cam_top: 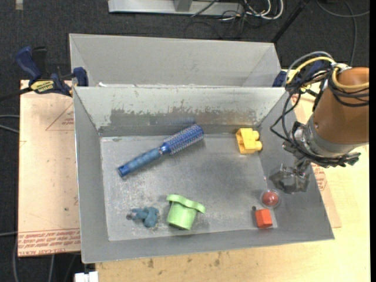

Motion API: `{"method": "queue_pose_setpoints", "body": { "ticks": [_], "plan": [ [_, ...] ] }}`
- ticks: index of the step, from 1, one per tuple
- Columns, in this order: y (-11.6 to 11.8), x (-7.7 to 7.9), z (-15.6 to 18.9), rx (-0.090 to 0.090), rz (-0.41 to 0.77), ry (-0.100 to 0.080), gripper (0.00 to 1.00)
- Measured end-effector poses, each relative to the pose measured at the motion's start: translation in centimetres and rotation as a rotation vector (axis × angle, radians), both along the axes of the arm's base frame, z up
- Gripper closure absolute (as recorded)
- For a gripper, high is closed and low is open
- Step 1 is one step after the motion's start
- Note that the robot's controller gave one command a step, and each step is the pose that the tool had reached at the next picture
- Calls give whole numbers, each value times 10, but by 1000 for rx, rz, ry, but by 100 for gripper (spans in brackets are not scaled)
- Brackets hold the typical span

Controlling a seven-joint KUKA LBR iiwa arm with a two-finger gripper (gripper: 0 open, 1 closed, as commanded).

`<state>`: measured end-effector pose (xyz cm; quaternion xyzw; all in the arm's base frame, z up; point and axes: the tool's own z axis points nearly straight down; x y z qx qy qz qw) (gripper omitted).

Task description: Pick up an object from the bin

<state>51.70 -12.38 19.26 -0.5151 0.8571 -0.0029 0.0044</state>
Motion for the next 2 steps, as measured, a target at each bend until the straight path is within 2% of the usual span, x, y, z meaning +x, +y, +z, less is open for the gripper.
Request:
{"method": "queue_pose_setpoints", "body": {
  "ticks": [1, 2],
  "plan": [
    [0, -2, -4, 3, 0, 9, 0],
    [5, -32, -121, 14, 131, 12, 0]
  ]
}}
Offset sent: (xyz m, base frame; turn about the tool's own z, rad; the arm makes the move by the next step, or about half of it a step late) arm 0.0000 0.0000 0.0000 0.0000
